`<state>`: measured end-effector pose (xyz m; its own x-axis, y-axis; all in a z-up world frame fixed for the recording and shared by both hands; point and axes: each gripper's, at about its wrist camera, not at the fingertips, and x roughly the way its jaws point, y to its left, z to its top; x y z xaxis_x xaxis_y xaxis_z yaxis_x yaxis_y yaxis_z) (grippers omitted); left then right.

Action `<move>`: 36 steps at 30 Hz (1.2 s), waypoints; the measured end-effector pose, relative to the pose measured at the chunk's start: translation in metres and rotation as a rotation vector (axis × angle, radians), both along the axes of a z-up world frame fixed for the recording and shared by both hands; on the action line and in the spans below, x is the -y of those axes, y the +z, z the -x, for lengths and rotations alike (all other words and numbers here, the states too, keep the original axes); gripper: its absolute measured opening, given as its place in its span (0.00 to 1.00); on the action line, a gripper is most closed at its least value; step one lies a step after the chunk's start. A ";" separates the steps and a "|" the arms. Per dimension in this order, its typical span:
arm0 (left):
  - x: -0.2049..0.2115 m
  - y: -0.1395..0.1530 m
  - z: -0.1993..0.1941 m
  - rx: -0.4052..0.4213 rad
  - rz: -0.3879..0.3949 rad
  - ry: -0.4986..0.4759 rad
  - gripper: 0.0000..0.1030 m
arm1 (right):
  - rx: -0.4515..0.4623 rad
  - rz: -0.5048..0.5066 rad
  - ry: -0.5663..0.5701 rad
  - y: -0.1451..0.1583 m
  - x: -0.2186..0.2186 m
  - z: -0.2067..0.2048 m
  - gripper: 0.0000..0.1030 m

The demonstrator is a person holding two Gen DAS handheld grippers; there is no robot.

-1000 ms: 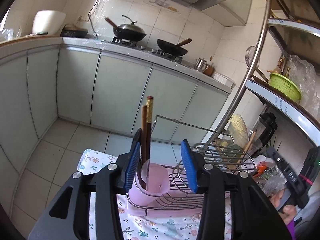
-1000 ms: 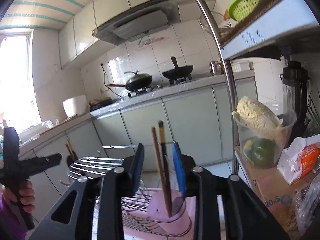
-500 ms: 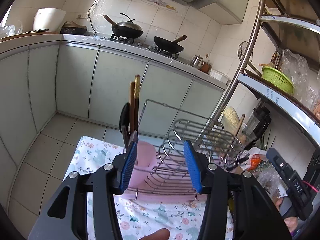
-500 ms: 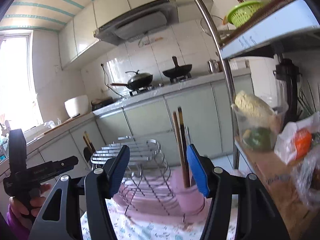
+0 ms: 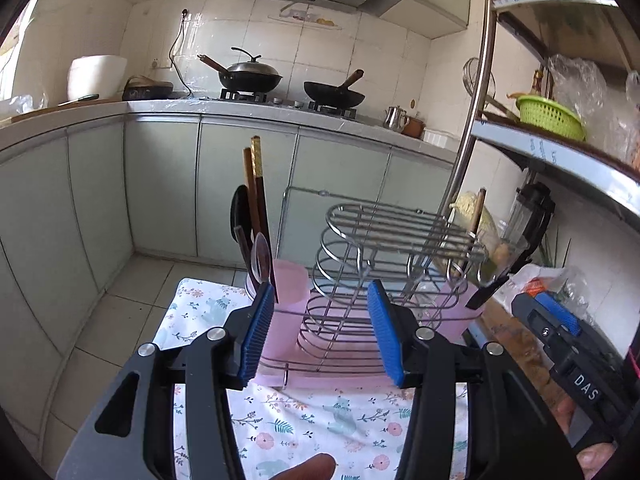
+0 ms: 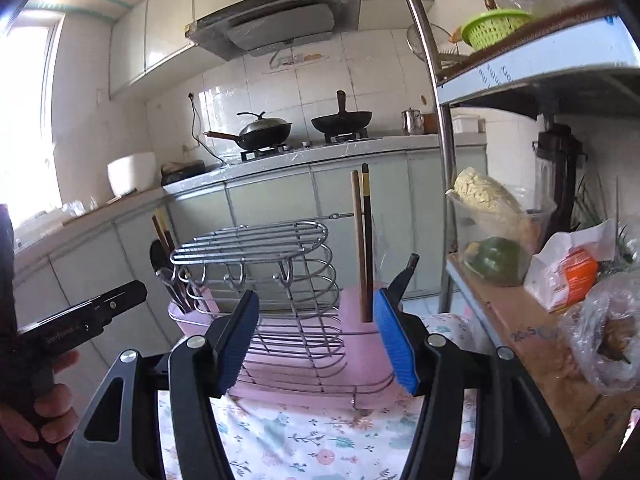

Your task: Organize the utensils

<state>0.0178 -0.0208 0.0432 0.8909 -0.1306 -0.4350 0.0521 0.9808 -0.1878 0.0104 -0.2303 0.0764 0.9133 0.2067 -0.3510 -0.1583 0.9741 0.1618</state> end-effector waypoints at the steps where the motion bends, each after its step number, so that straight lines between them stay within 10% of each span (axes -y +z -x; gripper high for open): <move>1: 0.002 -0.002 0.000 -0.004 -0.007 0.001 0.48 | 0.002 0.009 -0.004 -0.001 -0.002 0.001 0.57; 36: 0.016 -0.018 0.005 -0.034 -0.062 0.011 0.48 | -0.030 0.052 -0.014 -0.017 -0.018 0.007 0.57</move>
